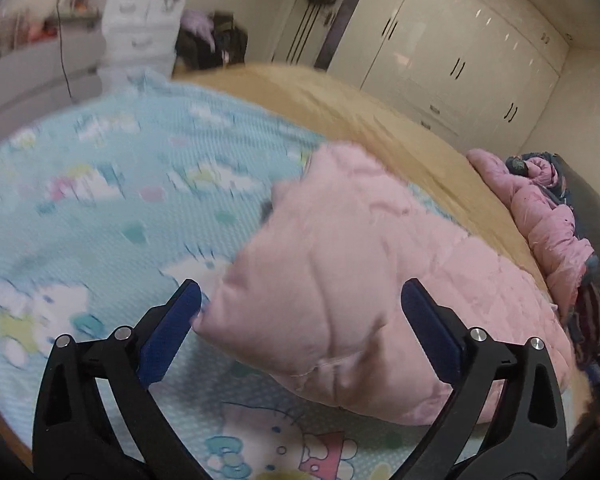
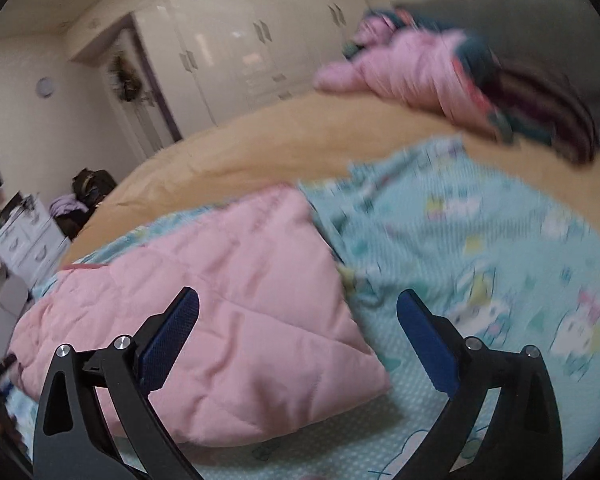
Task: Fold large clothes
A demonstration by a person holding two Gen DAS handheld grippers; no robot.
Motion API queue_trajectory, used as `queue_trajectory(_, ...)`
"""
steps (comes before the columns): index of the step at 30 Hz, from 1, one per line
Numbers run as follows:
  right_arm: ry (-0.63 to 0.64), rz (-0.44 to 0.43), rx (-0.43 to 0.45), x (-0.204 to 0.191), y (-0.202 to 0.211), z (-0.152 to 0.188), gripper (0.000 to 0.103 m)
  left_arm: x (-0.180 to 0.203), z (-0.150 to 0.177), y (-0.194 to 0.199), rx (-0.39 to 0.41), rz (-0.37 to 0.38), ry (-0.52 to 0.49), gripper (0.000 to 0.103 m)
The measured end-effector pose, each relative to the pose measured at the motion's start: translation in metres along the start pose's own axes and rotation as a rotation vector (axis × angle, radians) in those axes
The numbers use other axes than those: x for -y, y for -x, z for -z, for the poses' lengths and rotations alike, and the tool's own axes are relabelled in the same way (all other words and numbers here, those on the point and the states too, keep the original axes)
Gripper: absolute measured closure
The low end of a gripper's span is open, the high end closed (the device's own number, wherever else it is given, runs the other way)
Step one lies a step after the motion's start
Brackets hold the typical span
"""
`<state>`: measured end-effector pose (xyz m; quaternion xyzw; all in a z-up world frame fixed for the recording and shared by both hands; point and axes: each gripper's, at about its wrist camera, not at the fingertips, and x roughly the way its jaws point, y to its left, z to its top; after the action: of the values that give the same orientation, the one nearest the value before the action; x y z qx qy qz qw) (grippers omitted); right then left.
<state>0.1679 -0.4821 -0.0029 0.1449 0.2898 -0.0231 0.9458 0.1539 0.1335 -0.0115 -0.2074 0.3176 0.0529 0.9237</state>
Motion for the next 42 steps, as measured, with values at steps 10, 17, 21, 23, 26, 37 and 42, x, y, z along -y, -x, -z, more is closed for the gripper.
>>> queue_trajectory(10,0.136,-0.113,0.131,-0.04,0.075,-0.008,0.004,0.027,-0.01,0.073,0.095,0.066,-0.091,0.009)
queue_trajectory(17,0.175,-0.161,0.144,-0.06,0.112,0.003,0.004,0.058,0.008,0.112,0.134,0.099,-0.17,0.009)
queue_trajectory(21,0.201,-0.187,0.131,-0.069,0.123,0.017,0.004,0.072,0.029,0.124,0.137,0.109,-0.229,0.009)
queue_trajectory(23,0.224,-0.19,0.13,-0.074,0.127,0.025,0.004,0.078,0.04,0.127,0.139,0.101,-0.257,0.009)
queue_trajectory(26,0.252,-0.195,0.118,-0.082,0.132,0.04,0.004,0.085,0.057,0.13,0.132,0.107,-0.282,0.009)
queue_trajectory(37,0.285,-0.228,-0.023,-0.088,0.119,0.107,0.004,0.095,0.1,0.123,0.076,0.101,-0.313,0.009)
queue_trajectory(42,0.287,-0.228,-0.047,-0.091,0.115,0.113,0.004,0.101,0.109,0.121,0.059,0.097,-0.317,0.009)
